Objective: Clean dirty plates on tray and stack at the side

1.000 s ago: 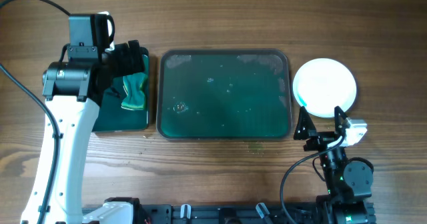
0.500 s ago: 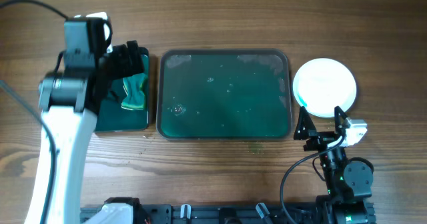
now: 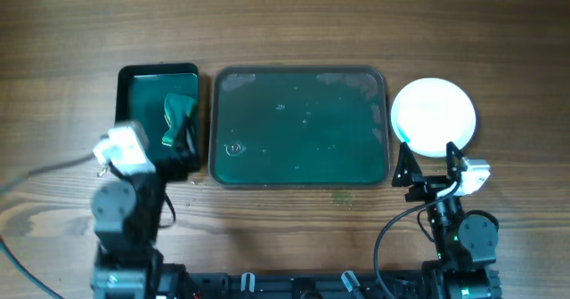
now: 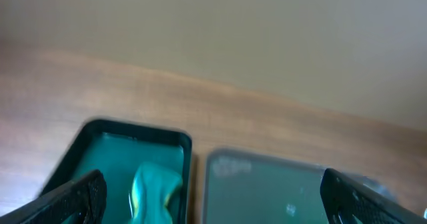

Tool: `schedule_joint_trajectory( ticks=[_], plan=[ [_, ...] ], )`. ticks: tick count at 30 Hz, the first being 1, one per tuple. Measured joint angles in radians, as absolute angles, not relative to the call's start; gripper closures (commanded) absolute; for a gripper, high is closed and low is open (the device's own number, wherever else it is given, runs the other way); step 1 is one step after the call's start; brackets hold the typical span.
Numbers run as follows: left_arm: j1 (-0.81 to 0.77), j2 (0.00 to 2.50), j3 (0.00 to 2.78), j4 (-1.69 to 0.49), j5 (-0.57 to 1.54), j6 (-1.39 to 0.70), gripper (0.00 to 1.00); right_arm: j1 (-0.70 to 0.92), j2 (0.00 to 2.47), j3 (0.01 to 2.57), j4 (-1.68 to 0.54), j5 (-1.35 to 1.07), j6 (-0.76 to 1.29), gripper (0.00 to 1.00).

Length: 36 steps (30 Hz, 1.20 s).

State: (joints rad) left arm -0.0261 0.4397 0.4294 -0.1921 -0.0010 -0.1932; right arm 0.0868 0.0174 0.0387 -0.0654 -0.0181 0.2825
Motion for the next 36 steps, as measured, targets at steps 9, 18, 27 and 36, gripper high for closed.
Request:
schedule_joint_trajectory(
  ticks=[9, 18, 27, 36],
  plan=[
    [-0.026, 0.117, 0.130, -0.145, 0.006, -0.231, 0.00, 0.087, 0.017, 0.039, -0.065, -0.018, 0.282, 0.00],
    [-0.026, 0.020, 0.047, -0.084, 0.006, -0.240, 0.00, 0.087, 0.017, 0.039, -0.065, -0.018, 0.282, 0.00],
    [-0.026, 0.014, 0.013, -0.075, 0.007, -0.242, 0.00, 0.087, 0.016, 0.039, -0.065, -0.018, 0.282, 0.00],
    [-0.026, 0.014, 0.013, -0.075, 0.010, -0.242, 0.00, 0.087, 0.016, 0.039, -0.065, -0.018, 0.282, 0.00]
  ],
)
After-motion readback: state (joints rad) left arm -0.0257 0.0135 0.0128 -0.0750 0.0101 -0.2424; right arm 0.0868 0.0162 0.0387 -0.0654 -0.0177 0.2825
